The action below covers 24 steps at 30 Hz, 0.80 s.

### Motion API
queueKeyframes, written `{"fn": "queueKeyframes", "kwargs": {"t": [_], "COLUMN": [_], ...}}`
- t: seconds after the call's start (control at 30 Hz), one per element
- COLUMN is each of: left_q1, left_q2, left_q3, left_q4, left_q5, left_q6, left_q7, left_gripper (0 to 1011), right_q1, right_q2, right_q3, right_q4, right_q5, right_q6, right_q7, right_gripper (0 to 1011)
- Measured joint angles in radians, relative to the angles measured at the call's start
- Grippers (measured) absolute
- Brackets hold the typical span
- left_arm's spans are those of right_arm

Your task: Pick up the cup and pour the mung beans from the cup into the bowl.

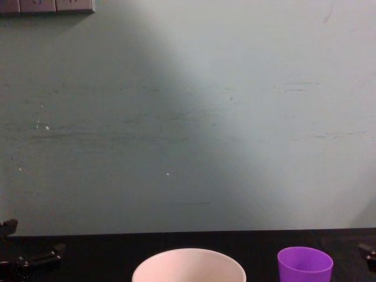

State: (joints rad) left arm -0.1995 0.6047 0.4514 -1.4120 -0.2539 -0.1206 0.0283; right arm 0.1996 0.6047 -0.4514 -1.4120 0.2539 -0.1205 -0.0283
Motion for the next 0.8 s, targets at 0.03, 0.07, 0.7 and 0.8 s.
{"fn": "queueKeyframes", "kwargs": {"t": [0.03, 0.07, 0.7, 0.8], "left_q1": [0.0, 0.0, 0.0, 0.0], "left_q2": [0.0, 0.0, 0.0, 0.0], "left_q3": [0.0, 0.0, 0.0, 0.0], "left_q4": [0.0, 0.0, 0.0, 0.0], "left_q5": [0.0, 0.0, 0.0, 0.0], "left_q6": [0.0, 0.0, 0.0, 0.0], "left_q7": [0.0, 0.0, 0.0, 0.0], "left_gripper": [1000, 1000, 1000, 1000], "right_q1": [0.0, 0.0, 0.0, 0.0], "right_q2": [0.0, 0.0, 0.0, 0.0], "right_q3": [0.0, 0.0, 0.0, 0.0], "right_q4": [0.0, 0.0, 0.0, 0.0], "right_q5": [0.0, 0.0, 0.0, 0.0], "right_q6": [0.0, 0.0, 0.0, 0.0], "right_q7": [0.0, 0.0, 0.0, 0.0], "right_gripper": [1003, 1003, 1003, 1003]}}
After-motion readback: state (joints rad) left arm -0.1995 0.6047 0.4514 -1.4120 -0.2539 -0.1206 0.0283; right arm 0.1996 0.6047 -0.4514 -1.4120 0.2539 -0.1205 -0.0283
